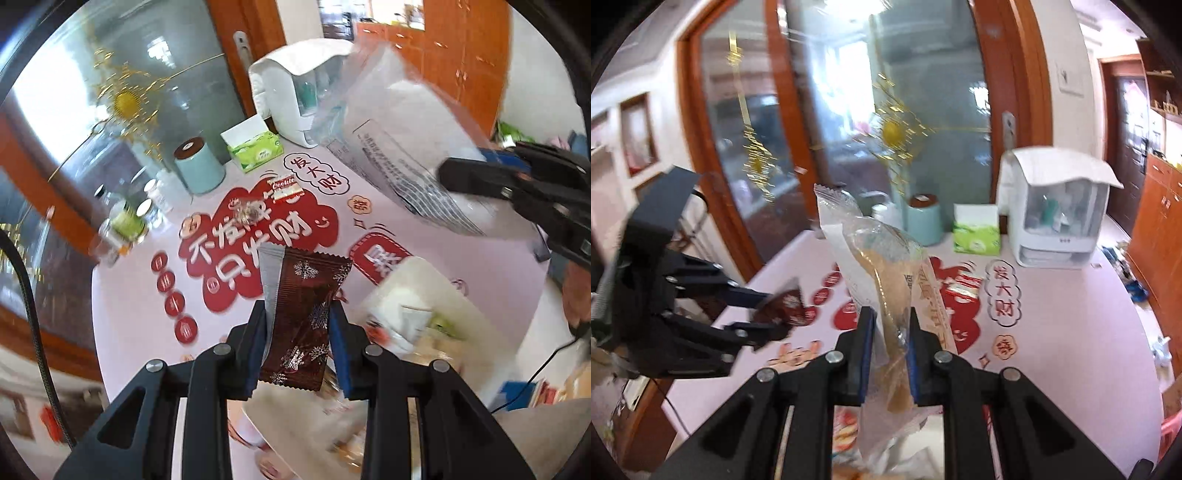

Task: Organize snacks
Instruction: 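Carry the brown candy and bread pack over the white tray and release them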

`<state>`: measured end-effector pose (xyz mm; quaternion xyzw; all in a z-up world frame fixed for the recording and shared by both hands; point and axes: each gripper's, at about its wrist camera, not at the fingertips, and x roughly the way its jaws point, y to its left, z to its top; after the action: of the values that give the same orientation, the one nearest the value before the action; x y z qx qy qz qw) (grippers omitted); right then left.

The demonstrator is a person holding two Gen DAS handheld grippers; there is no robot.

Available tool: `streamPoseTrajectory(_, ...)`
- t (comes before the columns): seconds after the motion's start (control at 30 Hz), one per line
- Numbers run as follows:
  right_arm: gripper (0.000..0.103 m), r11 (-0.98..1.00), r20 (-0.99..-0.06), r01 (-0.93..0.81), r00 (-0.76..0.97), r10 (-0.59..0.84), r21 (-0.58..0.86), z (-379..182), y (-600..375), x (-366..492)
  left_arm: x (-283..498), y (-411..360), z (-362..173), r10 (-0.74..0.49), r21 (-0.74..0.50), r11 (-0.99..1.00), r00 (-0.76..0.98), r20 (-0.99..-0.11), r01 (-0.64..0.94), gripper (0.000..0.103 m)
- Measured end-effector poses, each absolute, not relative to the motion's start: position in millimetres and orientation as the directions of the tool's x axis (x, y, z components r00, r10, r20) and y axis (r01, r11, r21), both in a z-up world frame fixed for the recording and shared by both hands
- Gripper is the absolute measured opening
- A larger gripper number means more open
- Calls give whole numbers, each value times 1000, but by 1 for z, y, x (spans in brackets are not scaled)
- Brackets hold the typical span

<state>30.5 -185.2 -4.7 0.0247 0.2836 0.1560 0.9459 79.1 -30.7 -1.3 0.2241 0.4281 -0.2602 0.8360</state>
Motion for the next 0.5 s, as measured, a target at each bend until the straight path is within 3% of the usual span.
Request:
streamPoseTrajectory(0.17, 16, 913, -513, -372, 759, 401, 164, 5, -174, -22, 35, -19, -16, -200, 124, 849, 528, -825, 514, 31)
streamPoseTrajectory(0.5, 16, 897, -615, -419, 673, 412, 142, -34, -161, -66, 14, -5, -72, -111, 65, 948, 511, -852, 313, 31)
